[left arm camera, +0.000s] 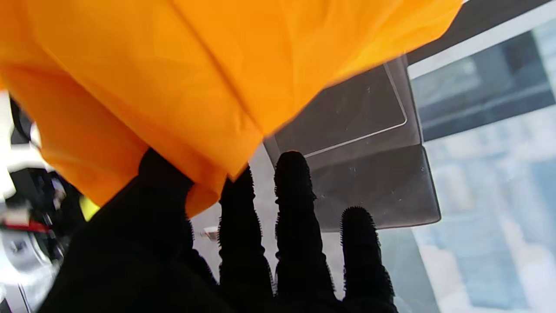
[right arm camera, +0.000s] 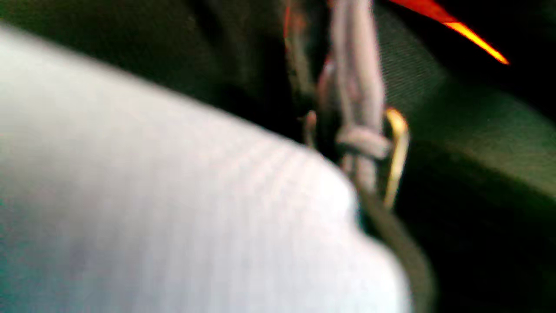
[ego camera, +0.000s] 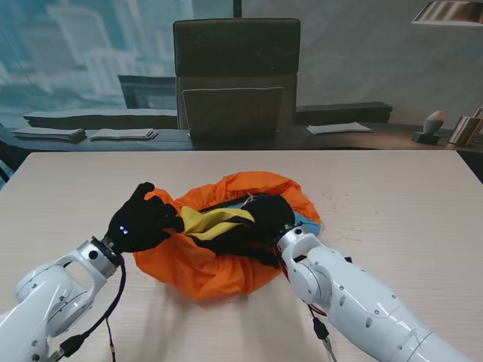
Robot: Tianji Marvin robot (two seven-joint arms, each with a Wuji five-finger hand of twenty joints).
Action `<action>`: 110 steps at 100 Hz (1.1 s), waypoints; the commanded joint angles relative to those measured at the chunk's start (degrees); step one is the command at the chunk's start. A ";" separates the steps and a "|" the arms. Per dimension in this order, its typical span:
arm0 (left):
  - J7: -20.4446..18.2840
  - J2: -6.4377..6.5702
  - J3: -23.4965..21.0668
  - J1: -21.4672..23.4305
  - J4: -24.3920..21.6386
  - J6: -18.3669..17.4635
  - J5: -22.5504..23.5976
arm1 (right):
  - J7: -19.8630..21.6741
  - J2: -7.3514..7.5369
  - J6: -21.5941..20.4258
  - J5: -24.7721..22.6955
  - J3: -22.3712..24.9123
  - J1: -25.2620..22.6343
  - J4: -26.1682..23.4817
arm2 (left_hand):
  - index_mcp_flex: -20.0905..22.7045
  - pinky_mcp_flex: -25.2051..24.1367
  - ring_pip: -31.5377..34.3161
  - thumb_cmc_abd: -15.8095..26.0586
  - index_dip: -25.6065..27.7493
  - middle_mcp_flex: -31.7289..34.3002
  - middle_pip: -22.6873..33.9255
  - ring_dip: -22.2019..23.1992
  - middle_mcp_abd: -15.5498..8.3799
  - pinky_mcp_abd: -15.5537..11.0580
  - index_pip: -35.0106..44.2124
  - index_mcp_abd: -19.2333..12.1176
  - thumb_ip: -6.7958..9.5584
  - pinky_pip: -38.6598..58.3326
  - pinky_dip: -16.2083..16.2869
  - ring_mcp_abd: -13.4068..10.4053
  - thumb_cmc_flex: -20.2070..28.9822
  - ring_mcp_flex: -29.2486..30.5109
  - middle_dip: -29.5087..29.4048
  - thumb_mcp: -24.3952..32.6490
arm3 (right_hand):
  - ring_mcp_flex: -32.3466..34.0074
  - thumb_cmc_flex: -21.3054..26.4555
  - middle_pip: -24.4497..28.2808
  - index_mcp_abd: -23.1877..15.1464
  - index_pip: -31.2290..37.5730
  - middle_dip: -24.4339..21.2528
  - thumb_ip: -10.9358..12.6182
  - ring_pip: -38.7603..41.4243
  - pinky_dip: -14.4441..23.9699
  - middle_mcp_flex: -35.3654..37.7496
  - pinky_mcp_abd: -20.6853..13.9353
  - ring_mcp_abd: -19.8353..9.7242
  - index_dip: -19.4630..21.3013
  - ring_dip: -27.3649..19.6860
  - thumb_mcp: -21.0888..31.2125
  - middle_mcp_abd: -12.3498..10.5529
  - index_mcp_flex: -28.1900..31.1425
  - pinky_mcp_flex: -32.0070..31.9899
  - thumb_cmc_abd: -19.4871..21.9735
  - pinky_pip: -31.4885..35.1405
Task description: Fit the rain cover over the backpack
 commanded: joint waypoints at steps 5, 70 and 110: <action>-0.33 -1.56 1.15 -2.95 -0.64 0.16 -2.83 | 0.61 -0.08 -0.19 -0.62 -1.72 0.22 -0.10 | -1.86 0.65 0.46 5.33 2.65 -2.52 1.55 -1.25 -0.35 3.36 7.75 -1.47 2.34 2.10 1.31 0.43 4.65 0.21 -0.71 -5.12 | 4.61 6.50 8.59 -2.62 3.58 2.68 2.61 12.33 1.05 6.26 -0.14 -4.54 -0.06 6.28 5.49 2.72 4.20 1.34 0.96 2.57; -11.41 -4.68 7.97 -10.59 5.66 -2.91 -29.89 | 6.12 -1.84 10.59 3.27 -7.29 1.39 -3.90 | 2.19 1.59 -10.30 1.05 -0.04 -1.20 -1.19 -9.16 0.98 2.37 4.05 -2.20 2.25 0.78 0.73 2.12 0.19 1.00 -12.97 0.24 | 4.70 5.18 12.33 -0.70 3.46 1.68 2.00 14.25 -0.32 6.25 -1.37 -5.73 -2.78 7.87 4.13 1.54 3.16 3.16 1.03 3.85; -31.27 -2.66 -1.03 -1.26 -7.93 0.75 -35.39 | 8.15 -1.00 8.95 2.57 -6.77 0.26 -6.18 | -23.45 -5.46 -33.22 -13.70 -45.96 -34.16 -22.70 -25.58 15.18 3.38 -38.12 27.26 2.29 -23.48 -11.43 7.66 -20.94 -30.71 -37.06 6.72 | 4.71 5.27 10.44 -1.41 2.10 0.95 2.80 12.38 -0.42 6.22 -2.79 -5.91 -3.10 6.70 0.85 0.59 1.80 1.13 3.14 3.36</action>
